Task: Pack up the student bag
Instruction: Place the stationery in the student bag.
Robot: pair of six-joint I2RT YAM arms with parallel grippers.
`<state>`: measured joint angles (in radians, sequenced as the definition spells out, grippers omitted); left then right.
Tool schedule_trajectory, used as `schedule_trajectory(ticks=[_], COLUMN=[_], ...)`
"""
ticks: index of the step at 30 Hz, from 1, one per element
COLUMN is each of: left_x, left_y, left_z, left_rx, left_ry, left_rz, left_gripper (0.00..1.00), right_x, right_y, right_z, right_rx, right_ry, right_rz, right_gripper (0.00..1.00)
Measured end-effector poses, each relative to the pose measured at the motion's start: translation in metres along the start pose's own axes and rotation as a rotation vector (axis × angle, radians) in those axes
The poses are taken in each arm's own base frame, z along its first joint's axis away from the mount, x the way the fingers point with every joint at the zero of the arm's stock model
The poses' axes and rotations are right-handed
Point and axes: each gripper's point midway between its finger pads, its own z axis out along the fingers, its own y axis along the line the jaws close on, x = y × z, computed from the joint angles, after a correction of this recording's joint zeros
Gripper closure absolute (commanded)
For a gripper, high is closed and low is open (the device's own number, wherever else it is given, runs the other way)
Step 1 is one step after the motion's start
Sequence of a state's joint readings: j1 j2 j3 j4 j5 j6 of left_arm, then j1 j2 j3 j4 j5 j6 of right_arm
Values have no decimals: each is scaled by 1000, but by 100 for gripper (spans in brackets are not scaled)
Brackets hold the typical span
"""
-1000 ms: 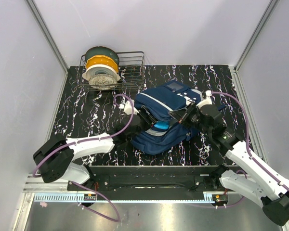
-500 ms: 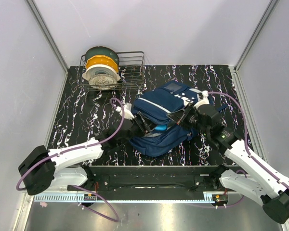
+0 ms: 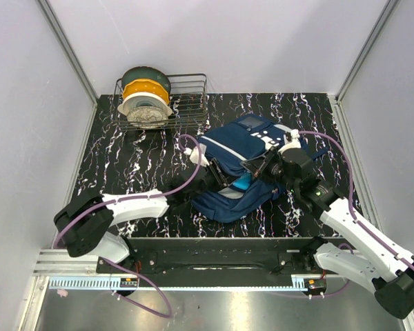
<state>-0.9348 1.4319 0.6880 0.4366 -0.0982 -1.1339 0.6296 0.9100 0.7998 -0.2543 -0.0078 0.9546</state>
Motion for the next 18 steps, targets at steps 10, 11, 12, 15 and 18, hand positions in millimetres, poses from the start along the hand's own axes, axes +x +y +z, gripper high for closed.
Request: schedule_trajectory(ticks=[10,11,12,15,18], left_x=[-5,-3,-2,1,6], left_y=[-4,-3,-3,1,9], left_z=[19,20,21,19,8], left_rx=[40,41,45,52,52], left_ry=[-43,-38,-33,-25,-14], left_rz=[-7,-6,-6,-8,1], left_gripper=[41,35,30,24,20], right_x=[-11,-11,-11,-13,-9], right_y=[-4,-4,-4,-4,-6], right_z=[-1,-1,-1,-3,-4], right_rx=[24,24,25,26,34], right_ry=[-53,-55,-56,-66,-49], right_rz=[3,3,3,5,1], right_gripper=[91,91,91,89,89])
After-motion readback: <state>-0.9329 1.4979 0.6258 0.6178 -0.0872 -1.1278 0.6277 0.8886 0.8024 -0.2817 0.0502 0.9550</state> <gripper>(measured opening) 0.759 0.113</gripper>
